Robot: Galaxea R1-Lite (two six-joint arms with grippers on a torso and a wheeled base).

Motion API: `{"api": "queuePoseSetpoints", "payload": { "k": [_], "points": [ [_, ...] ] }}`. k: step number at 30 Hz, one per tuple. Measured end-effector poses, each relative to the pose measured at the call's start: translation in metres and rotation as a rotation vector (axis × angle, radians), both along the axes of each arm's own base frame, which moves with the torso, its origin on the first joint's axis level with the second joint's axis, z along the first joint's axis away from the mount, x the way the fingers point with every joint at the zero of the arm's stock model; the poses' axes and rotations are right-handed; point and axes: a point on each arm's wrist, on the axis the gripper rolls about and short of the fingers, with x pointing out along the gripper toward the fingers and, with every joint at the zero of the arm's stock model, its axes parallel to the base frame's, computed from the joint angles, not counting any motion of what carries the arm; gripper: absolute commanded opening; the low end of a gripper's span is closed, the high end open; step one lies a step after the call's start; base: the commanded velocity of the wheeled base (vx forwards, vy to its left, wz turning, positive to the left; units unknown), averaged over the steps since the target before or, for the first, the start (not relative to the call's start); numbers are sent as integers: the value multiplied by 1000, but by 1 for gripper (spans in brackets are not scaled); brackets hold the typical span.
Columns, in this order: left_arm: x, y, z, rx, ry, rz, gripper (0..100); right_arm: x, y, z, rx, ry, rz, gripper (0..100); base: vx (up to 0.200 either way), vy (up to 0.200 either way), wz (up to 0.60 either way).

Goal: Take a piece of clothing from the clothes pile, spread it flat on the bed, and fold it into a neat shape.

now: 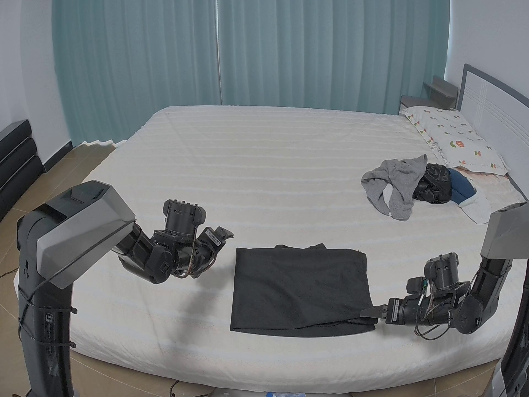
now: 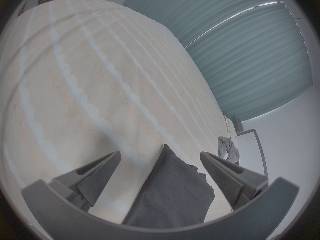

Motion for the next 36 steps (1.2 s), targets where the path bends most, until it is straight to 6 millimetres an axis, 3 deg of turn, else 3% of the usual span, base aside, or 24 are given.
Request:
{"api": "queuePoseSetpoints", "payload": {
  "k": [5,10,19,20,27,36],
  "points": [
    [0,0,0,1,1,-1,100,25,1,7,33,-58,-37,100,0,0,0],
    [0,-1,-1,2,2,-3,100,71,5,13,95,-131,-103,100,0,0,0],
    [0,-1,-3,5,4,-4,100,136,14,1,154,-120,-218,100,0,0,0],
    [0,-1,-4,5,4,-4,100,140,14,-2,155,-108,-227,0,0,0,0],
    [1,-1,-5,6,5,-5,100,155,15,-16,162,-82,-261,0,0,0,0],
    [1,-1,-5,8,4,-4,100,160,11,-15,179,-91,-309,0,0,0,0]
  ]
}}
